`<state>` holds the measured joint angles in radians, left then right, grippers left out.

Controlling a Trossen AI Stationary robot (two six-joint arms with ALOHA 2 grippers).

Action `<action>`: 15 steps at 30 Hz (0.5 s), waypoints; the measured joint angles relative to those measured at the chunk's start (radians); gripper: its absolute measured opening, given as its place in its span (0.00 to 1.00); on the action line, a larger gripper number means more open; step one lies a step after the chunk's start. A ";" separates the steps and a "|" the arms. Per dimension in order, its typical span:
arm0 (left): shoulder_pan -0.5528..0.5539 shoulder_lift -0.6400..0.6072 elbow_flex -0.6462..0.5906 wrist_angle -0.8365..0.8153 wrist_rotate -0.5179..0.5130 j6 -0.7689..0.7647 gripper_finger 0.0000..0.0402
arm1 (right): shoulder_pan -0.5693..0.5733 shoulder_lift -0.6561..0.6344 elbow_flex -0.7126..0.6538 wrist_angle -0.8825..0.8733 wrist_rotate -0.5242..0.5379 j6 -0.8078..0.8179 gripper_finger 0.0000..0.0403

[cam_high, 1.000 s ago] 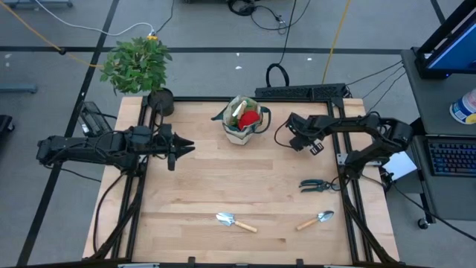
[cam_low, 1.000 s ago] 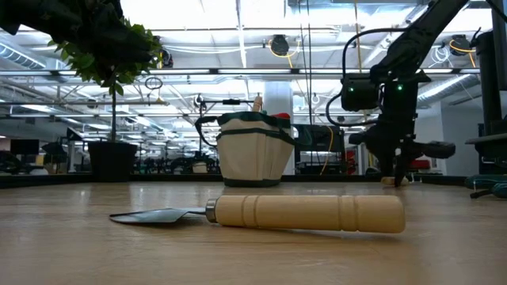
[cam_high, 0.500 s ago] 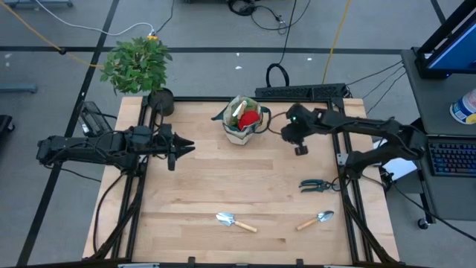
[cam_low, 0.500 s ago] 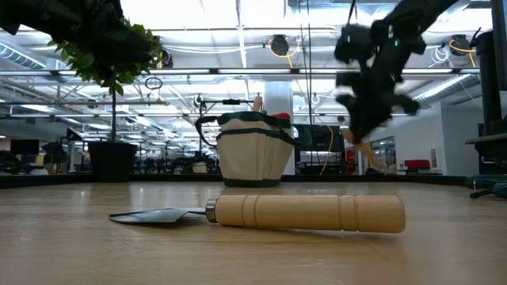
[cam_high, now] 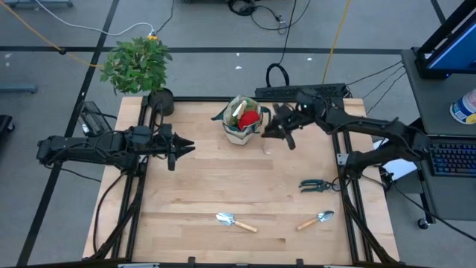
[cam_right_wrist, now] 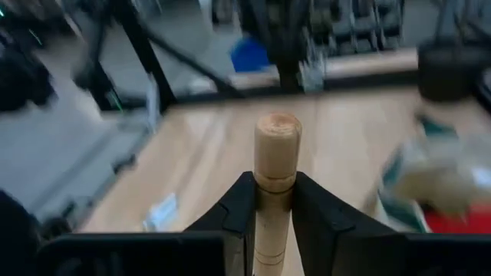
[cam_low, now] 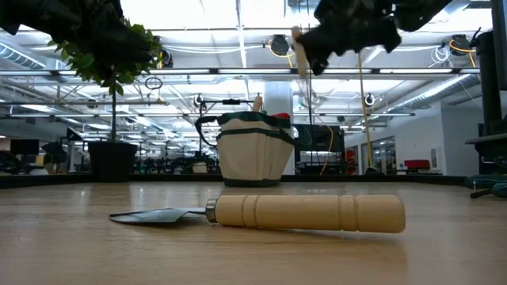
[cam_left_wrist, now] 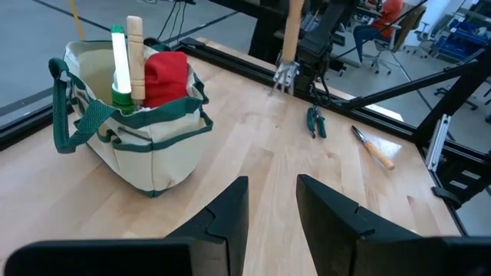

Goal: Pick & Place Garden tools in Gardening bag
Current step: Put the gardening fork into the gardening tool bag

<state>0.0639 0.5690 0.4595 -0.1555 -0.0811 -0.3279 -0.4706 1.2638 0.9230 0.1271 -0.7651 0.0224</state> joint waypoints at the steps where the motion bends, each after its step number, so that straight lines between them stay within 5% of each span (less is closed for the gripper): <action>1: 0.000 0.000 0.000 0.000 0.000 0.001 0.29 | 0.002 0.013 0.000 0.072 0.001 0.042 0.13; 7: 0.000 0.000 0.000 0.000 0.000 0.001 0.29 | 0.004 0.119 0.000 0.518 0.013 0.272 0.13; 15: 0.000 0.000 0.000 0.000 0.000 0.005 0.29 | 0.004 0.264 0.000 0.820 0.280 0.300 0.13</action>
<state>0.0639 0.5690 0.4595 -0.1555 -0.0814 -0.3227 -0.4667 1.5275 0.9230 0.9474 -0.4850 0.3226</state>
